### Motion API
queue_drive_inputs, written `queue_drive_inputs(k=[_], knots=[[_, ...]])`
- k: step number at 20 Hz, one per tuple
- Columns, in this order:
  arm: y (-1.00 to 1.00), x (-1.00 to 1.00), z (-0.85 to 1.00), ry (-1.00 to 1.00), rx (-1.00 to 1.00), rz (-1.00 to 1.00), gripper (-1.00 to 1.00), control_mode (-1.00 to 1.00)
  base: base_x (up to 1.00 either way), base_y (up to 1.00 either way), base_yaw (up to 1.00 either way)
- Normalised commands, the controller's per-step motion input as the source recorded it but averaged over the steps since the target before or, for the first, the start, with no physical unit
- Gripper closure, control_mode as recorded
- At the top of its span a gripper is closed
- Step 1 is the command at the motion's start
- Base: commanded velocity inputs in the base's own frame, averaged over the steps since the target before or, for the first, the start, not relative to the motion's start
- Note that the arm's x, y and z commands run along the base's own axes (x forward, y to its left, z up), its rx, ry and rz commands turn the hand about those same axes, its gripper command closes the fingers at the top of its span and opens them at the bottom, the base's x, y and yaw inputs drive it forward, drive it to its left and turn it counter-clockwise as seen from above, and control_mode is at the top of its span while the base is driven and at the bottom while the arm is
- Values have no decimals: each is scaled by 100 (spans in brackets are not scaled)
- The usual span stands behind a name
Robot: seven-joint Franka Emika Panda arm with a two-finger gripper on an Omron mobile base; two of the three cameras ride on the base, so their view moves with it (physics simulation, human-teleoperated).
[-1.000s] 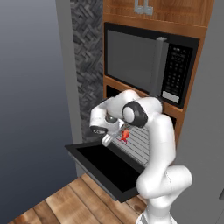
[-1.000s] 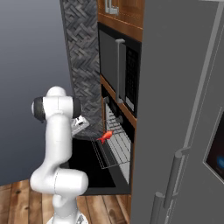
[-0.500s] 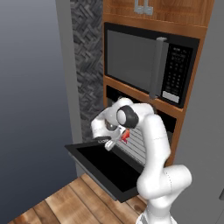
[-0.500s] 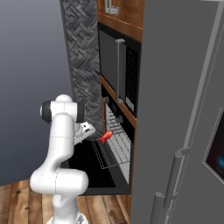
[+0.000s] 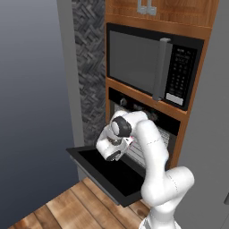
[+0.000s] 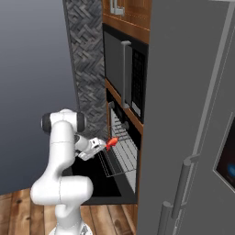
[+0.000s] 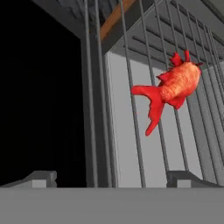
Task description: Place the fish on the rack of the oven, and slide the rack back inside. Close the oven door.
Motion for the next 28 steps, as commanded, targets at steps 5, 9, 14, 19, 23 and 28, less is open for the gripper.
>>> queue_drive_inputs(k=[5,9,14,19,23,28], knots=[[0,65,-25,-12,-39,-28,-100,-100,0,0,0],[5,74,-45,-13,-42,-30,-100,-100,0,0,0],[0,79,-9,-12,-37,-34,-100,-100,0,0,0],[0,69,0,-15,-38,-35,-100,-100,0,0,0],[0,61,0,-19,-39,-36,-100,-100,0,0,0],[37,15,10,-15,-34,-30,-100,-100,0,0,0]])
